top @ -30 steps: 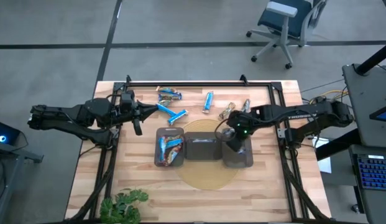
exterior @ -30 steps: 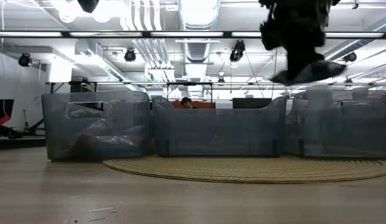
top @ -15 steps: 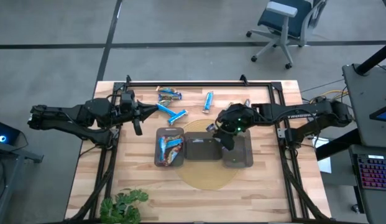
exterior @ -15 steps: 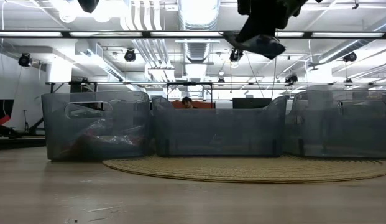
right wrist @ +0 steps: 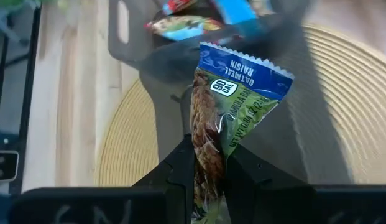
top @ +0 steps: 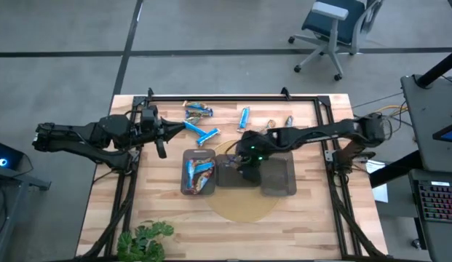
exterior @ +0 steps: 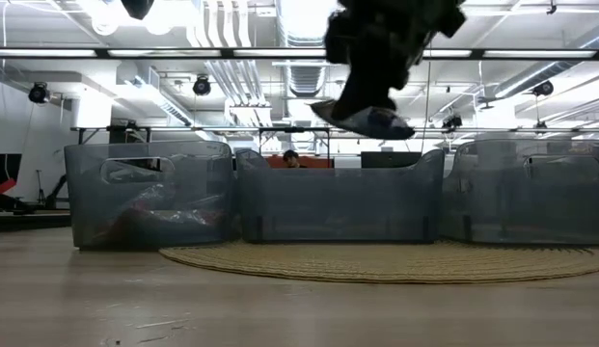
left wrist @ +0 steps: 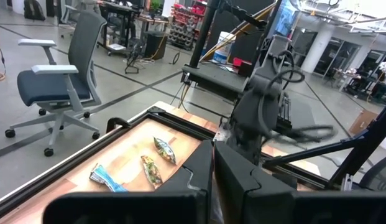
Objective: Pick and place Granola Bars by type
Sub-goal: Put the blue granola bar into the center black bin
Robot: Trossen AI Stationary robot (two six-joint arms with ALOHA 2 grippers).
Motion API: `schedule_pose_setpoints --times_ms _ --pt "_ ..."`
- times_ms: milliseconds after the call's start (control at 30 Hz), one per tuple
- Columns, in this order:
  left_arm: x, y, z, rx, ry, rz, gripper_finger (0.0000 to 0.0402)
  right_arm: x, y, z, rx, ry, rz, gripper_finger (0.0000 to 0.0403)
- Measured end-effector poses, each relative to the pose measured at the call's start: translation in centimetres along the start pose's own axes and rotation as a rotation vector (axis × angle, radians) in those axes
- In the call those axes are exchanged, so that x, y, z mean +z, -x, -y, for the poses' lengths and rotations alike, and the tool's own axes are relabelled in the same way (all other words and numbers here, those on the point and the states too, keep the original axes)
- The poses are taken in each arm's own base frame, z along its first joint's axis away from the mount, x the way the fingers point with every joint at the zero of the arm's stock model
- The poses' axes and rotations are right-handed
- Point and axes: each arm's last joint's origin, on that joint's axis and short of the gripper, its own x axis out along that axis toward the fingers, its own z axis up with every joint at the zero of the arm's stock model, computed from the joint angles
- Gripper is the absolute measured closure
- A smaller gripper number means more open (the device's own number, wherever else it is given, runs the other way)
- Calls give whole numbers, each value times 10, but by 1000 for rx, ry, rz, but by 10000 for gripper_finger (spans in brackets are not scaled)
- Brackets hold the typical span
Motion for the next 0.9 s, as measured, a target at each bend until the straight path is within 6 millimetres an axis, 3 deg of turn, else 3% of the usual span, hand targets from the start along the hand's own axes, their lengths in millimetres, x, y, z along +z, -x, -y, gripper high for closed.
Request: schedule_pose_setpoints --times_ms 200,367,633,900 --pt "0 0 0 1 -2 -1 401 20 -32 -2 82 108 -94 349" --pt "0 0 0 1 -2 -2 401 23 -47 2 54 188 -271 349" --pt "-1 0 0 1 -3 -3 401 32 -63 3 57 238 -300 349" --pt "-1 0 0 1 -2 -3 401 35 -66 2 61 255 -293 349"
